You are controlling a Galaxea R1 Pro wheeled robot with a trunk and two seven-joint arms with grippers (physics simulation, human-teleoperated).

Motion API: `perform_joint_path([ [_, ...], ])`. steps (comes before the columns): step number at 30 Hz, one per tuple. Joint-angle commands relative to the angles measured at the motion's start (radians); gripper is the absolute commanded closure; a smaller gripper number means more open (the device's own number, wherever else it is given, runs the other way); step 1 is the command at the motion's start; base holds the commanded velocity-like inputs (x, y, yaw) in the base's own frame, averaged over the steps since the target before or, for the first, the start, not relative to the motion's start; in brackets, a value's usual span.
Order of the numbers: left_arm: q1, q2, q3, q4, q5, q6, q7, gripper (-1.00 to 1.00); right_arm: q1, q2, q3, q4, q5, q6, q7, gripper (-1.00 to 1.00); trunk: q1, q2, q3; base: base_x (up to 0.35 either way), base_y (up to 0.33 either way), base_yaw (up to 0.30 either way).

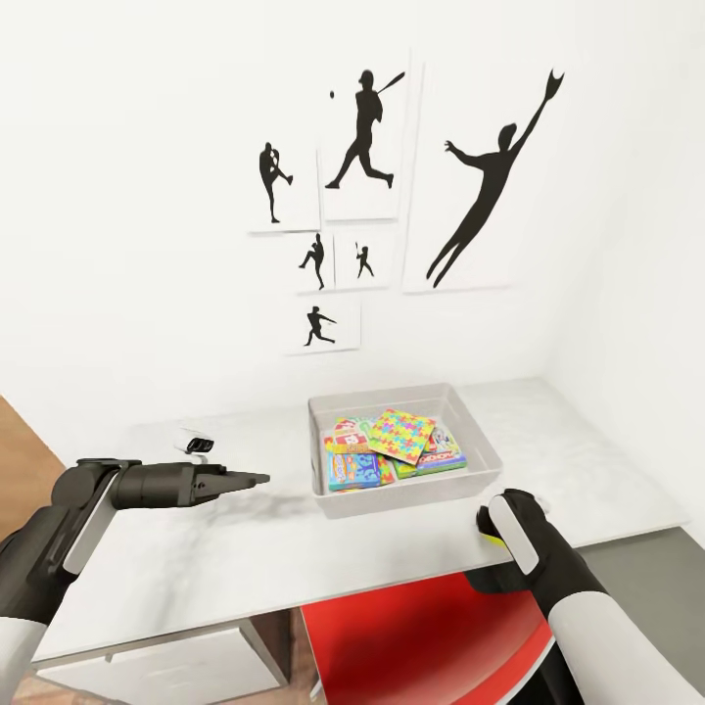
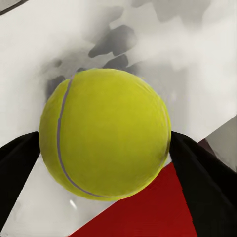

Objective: Put all the toys in the child's room - the three board games (two on the bed and one on the table), the two jigsaw puzzles on the table, and the tennis ball on the table - inside the toy box on the table in the child's room.

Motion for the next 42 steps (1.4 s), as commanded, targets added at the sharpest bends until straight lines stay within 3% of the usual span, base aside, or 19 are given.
perform_joint_path([
  [1, -0.001, 0.001, -0.002, 0.0, 0.002, 0.011, -0.002, -1.0, -0.001, -0.001, 0.005, -0.002, -0.015, 0.0, -0.011, 1.0, 0.001, -0.002, -0.001, 0.0, 0.0, 0.0],
  [22, -0.001, 0.002, 0.018, 0.0, 0.003, 0.011, -0.002, -1.0, -0.001, -0.003, 0.003, -0.114, -0.017, 0.012, -0.019, 1.0, 0.001, -0.002, 0.031, 0.0, 0.0, 0.0],
  [42, -0.001, 0.003, 0.019, 0.0, 0.004, 0.011, -0.002, -1.0, 0.001, -0.017, -0.006, -0.118, -0.015, 0.043, -0.024, 1.0, 0.001, -0.002, 0.063, -0.029, 0.0, 0.0],
])
